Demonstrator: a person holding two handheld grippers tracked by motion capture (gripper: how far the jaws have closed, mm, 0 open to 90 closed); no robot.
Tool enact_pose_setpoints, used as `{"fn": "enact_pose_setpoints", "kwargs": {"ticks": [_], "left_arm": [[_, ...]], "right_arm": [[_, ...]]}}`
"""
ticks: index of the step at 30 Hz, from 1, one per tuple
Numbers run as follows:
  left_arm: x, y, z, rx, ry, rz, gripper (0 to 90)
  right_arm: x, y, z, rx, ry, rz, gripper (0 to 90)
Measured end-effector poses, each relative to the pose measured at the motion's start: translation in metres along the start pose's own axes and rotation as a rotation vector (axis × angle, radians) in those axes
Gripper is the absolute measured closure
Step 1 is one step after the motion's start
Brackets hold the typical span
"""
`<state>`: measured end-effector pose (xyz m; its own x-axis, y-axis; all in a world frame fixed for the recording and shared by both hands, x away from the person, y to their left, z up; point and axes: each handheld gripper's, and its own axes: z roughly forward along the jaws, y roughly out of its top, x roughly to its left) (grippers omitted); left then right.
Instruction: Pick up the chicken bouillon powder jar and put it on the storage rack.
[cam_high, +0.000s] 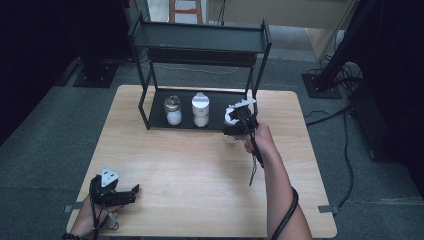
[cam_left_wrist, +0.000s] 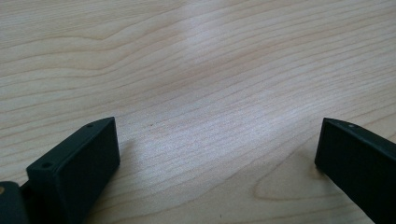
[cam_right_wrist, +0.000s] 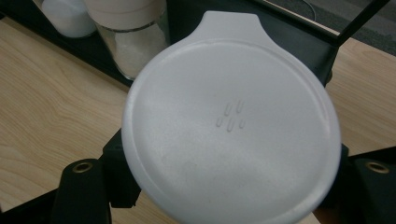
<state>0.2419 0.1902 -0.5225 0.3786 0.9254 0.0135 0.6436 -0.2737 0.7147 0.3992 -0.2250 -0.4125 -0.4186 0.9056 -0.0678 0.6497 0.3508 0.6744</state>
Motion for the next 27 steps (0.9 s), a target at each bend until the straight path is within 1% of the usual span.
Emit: {"fn": "enact_pose_setpoints", "kwargs": {"ticks": [11, 27], "left_arm": [[0.000, 0.000, 0.000, 0.000, 0.000, 0.000, 0.0], [0.000, 0.000, 0.000, 0.000, 0.000, 0.000, 0.0]], "right_arm": [[0.001, 0.015, 0.007, -0.004, -0.010, 0.000, 30.0], [-0.005, 0.032, 0.026, -0.002, -0.026, 0.029, 30.0]]}}
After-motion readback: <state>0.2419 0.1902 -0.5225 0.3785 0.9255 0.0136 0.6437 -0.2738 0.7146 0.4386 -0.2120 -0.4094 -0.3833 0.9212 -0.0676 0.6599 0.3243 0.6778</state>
